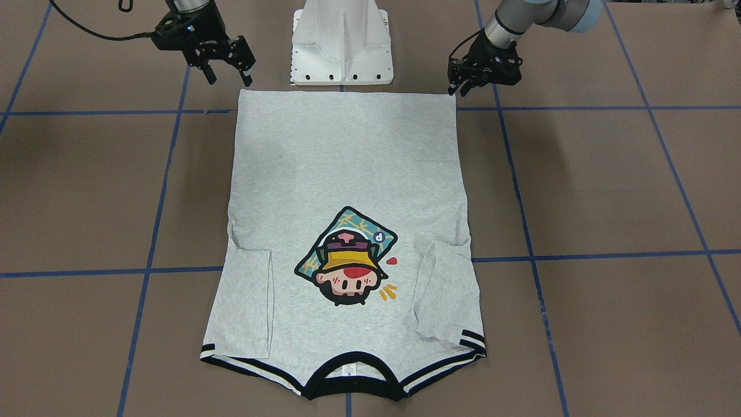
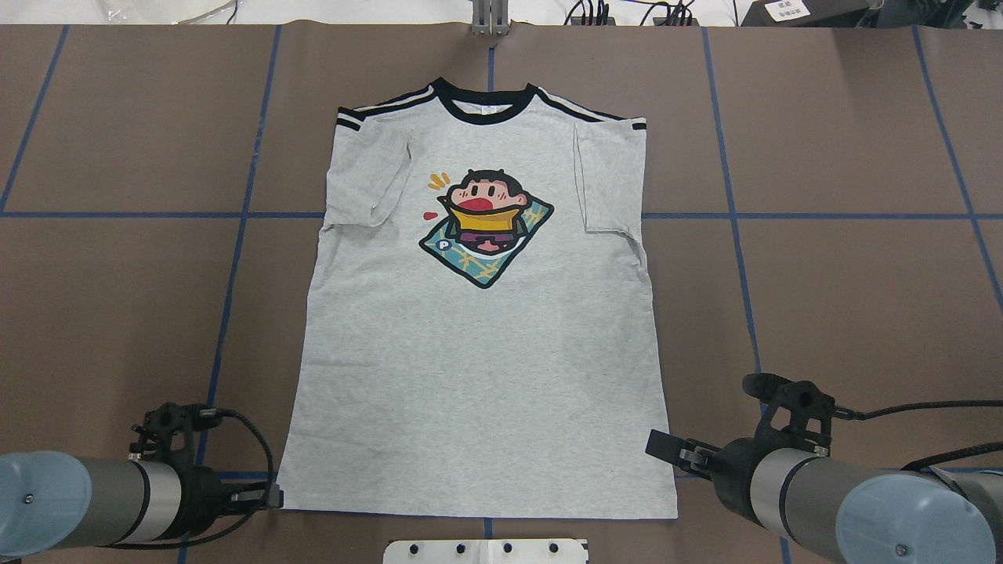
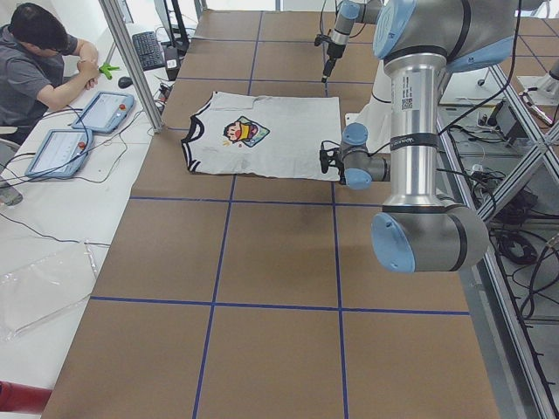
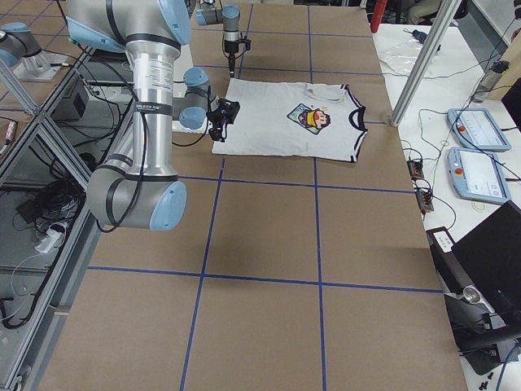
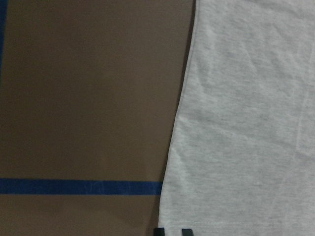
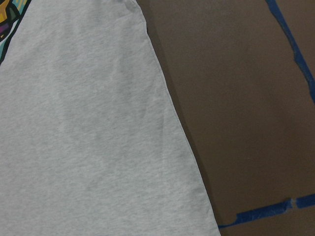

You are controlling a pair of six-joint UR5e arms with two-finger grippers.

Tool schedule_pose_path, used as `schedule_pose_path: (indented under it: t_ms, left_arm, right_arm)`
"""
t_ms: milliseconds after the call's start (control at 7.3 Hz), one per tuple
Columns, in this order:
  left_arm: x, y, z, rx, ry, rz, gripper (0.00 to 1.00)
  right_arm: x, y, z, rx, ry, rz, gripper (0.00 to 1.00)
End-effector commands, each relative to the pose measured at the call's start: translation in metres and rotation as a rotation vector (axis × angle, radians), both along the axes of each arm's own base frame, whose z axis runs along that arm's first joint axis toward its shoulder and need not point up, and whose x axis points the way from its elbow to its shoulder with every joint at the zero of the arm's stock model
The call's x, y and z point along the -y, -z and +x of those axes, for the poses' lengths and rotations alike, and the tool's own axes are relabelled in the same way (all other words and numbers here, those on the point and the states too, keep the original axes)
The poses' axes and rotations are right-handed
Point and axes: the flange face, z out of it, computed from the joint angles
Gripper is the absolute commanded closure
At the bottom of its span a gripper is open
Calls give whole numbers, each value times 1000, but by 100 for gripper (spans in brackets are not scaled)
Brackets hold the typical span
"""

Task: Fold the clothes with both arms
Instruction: 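Lower both grippers onto the hem corners at the table surface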

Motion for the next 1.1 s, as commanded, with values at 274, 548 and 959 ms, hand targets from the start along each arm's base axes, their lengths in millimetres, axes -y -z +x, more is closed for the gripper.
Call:
schedule_pose_path:
  t_ms: [274, 548, 959]
  left_arm:
    - [-3, 4, 9, 14, -14, -3, 59]
    - [-4, 5, 10, 12, -17, -4, 59]
    - [-2, 14, 22, 31, -18, -6, 61]
  right_arm:
    - [0, -1, 0, -2, -1, 1, 0]
    - [0, -1, 0, -4, -1, 1, 0]
    - [-1, -3, 0, -8, 0, -1, 0]
